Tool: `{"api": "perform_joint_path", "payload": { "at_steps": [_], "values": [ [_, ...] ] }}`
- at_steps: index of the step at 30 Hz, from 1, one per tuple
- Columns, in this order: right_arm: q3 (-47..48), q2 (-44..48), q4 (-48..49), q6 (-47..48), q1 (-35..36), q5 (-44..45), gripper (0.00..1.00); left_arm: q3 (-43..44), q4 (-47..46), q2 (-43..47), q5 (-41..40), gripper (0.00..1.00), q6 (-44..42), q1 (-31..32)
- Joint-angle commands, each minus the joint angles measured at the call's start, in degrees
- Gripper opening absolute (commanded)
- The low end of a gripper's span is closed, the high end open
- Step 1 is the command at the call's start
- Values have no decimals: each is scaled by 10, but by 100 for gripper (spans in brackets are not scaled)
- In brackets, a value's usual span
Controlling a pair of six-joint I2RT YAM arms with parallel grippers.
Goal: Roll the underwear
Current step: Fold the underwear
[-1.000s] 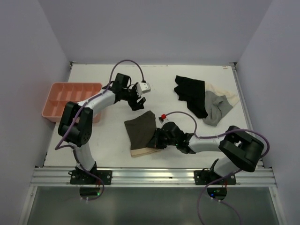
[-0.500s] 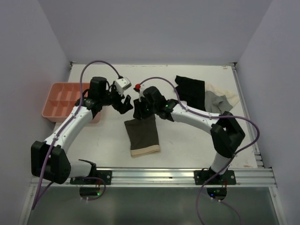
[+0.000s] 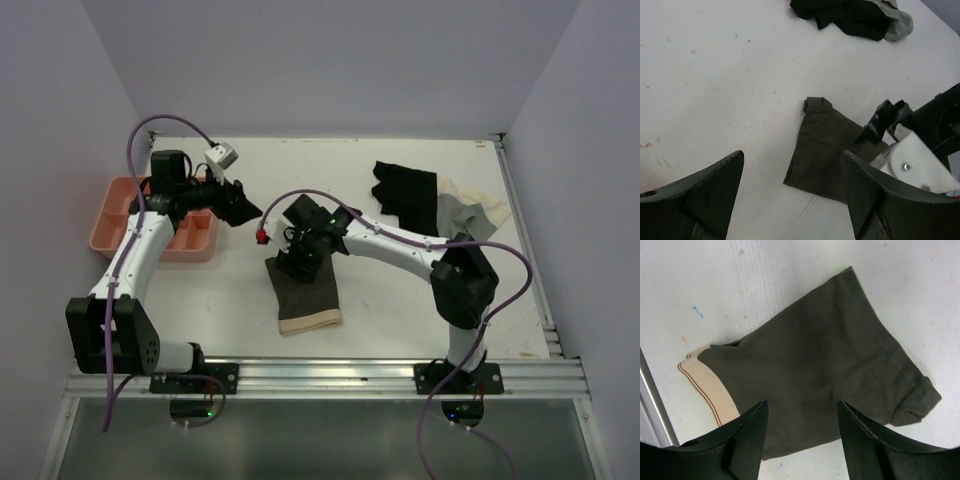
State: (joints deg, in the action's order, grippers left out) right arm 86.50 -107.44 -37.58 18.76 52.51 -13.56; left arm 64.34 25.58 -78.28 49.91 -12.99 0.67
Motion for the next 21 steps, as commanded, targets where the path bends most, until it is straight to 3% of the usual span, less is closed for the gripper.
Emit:
{"api": "perform_joint_path", "payload": {
  "at_steps": [1, 10, 15, 18, 21],
  "values": [
    [4, -35, -28, 94, 22, 9, 62, 39, 0, -11, 66, 82, 19, -37],
    [19, -144, -30, 80, 44, 50, 61, 55, -5, -23, 99, 83, 41, -81],
    [87, -239, -87, -49, 41, 32, 54, 41, -40, -4, 39, 83, 46, -81],
    [62, -250, -44, -158, 43, 62, 48, 26, -69, 4, -3, 83, 60, -80],
    [-8, -220, 51, -325, 42, 133, 47, 5, -103, 9, -55, 83, 79, -81]
  ]
}}
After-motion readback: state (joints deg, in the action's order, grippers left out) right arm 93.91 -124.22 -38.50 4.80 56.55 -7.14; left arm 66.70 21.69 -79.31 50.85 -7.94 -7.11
